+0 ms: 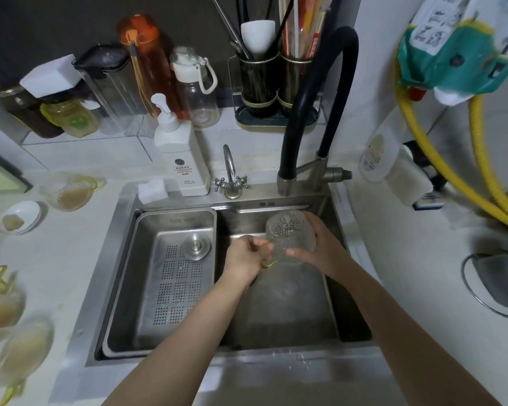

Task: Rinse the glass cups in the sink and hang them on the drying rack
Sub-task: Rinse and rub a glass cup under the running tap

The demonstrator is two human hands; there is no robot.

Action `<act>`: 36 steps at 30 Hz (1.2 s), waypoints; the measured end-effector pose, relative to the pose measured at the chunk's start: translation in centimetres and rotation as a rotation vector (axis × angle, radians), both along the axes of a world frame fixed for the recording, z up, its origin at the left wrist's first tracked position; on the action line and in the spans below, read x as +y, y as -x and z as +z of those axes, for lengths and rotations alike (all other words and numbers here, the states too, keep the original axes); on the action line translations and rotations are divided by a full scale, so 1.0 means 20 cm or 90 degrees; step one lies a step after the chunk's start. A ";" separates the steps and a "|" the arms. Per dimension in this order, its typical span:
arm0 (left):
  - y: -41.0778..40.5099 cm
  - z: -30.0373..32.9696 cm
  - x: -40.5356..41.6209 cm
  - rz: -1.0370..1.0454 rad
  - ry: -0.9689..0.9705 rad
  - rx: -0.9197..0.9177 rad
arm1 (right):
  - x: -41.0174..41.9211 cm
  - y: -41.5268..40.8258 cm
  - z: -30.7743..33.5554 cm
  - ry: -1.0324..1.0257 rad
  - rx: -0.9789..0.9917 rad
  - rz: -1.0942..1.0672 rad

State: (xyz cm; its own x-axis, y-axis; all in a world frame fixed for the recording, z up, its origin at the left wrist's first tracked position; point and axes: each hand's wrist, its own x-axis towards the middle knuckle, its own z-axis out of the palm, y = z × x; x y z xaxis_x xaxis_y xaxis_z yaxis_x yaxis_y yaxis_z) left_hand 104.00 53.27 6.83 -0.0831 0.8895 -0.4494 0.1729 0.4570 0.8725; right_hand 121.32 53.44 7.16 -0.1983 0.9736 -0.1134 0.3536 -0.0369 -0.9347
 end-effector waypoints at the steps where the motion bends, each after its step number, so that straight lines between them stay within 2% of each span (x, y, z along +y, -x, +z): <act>1: -0.01 0.00 0.01 0.010 -0.009 0.007 | 0.03 -0.02 0.00 0.013 -0.005 0.006; 3: -0.03 0.01 0.02 0.015 -0.039 0.031 | 0.09 -0.08 0.01 0.033 -0.011 -0.021; 8: -0.03 0.05 0.06 0.014 -0.101 0.040 | 0.34 -0.28 0.00 0.030 -0.072 -0.306; 12: -0.01 0.07 0.08 0.026 -0.109 0.049 | 0.54 -0.40 -0.06 0.059 -0.071 -0.406; 15: 0.00 0.07 0.09 0.033 -0.104 0.048 | 0.64 -0.43 -0.11 0.082 -0.080 -0.387; 18: 0.00 0.08 0.09 0.036 -0.100 0.041 | 0.69 -0.42 -0.11 0.068 -0.149 -0.361; 23: -0.02 0.10 0.11 0.028 -0.106 0.040 | 0.74 -0.44 -0.14 0.051 -0.168 -0.397; 36: -0.03 0.07 0.12 0.026 -0.100 0.008 | 0.79 -0.47 -0.21 0.076 -0.122 -0.442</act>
